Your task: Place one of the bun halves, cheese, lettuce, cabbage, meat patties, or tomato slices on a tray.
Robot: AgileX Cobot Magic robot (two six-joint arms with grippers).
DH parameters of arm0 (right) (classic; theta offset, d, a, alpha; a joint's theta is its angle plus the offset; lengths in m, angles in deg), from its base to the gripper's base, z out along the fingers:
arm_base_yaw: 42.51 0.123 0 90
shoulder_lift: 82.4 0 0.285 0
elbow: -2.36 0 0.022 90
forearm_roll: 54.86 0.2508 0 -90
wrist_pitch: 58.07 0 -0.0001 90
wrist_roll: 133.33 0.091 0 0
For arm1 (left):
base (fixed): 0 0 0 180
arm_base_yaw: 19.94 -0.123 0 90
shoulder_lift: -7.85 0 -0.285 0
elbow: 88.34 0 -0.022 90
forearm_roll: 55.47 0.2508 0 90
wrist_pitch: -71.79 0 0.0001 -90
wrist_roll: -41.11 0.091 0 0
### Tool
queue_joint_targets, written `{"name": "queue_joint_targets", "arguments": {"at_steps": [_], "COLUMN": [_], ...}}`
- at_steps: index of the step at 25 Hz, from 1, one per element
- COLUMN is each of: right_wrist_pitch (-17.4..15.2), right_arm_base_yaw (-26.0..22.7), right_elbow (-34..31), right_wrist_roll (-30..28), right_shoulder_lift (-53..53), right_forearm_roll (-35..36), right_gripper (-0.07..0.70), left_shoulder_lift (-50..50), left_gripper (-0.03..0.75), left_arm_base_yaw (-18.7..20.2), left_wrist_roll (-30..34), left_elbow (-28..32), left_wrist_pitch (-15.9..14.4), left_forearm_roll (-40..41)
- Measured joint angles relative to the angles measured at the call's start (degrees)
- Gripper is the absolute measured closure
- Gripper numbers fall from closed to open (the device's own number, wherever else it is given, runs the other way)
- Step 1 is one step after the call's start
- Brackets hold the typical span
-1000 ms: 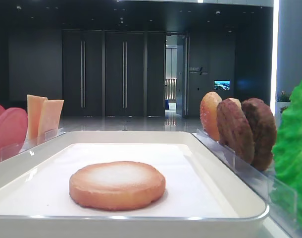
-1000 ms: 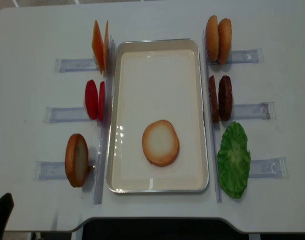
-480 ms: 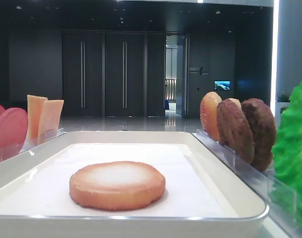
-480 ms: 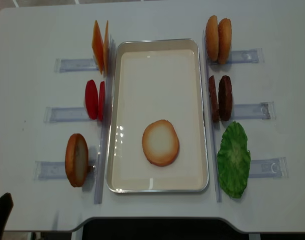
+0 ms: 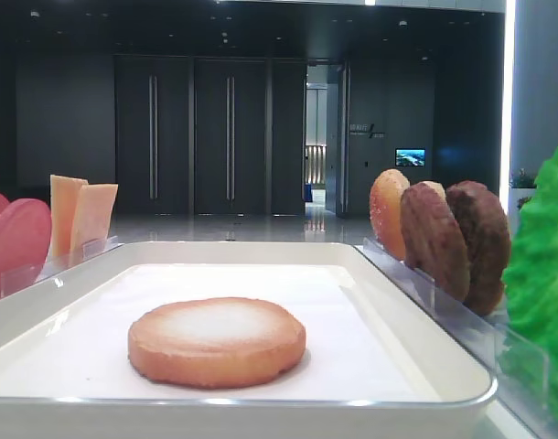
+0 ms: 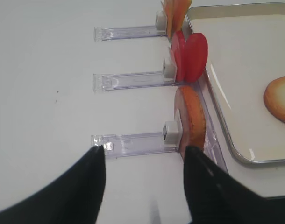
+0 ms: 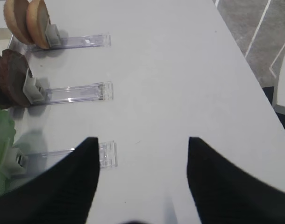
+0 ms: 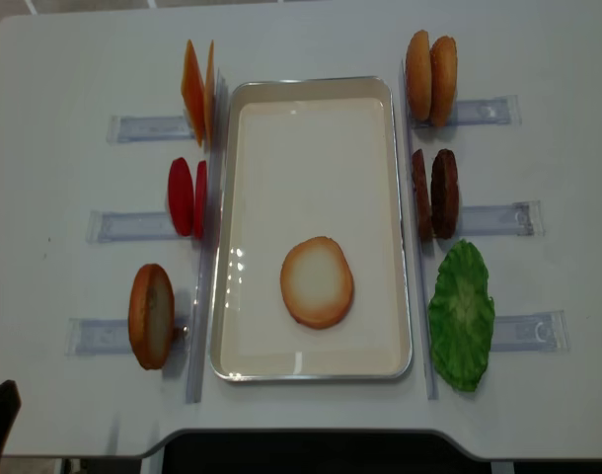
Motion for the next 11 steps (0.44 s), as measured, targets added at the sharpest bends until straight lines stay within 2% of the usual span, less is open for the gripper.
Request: {"name": "queue_joint_targets", "arguments": {"at_steps": [11], "right_wrist_pitch": [0.0], "right_arm_base_yaw": [0.0], "right_elbow": [0.0], "right_wrist_roll": [0.0], "right_shoulder_lift": [0.0], "right_forearm_roll": [0.0], "right_gripper": [0.232], "left_shoulder_lift": [0.0], "left_gripper": [0.316], "left_arm_base_yaw": [0.0], "left_wrist_roll": [0.0], "left_elbow": [0.0], "left_wrist_pitch": [0.0], "left_forearm_roll": [0.0]}}
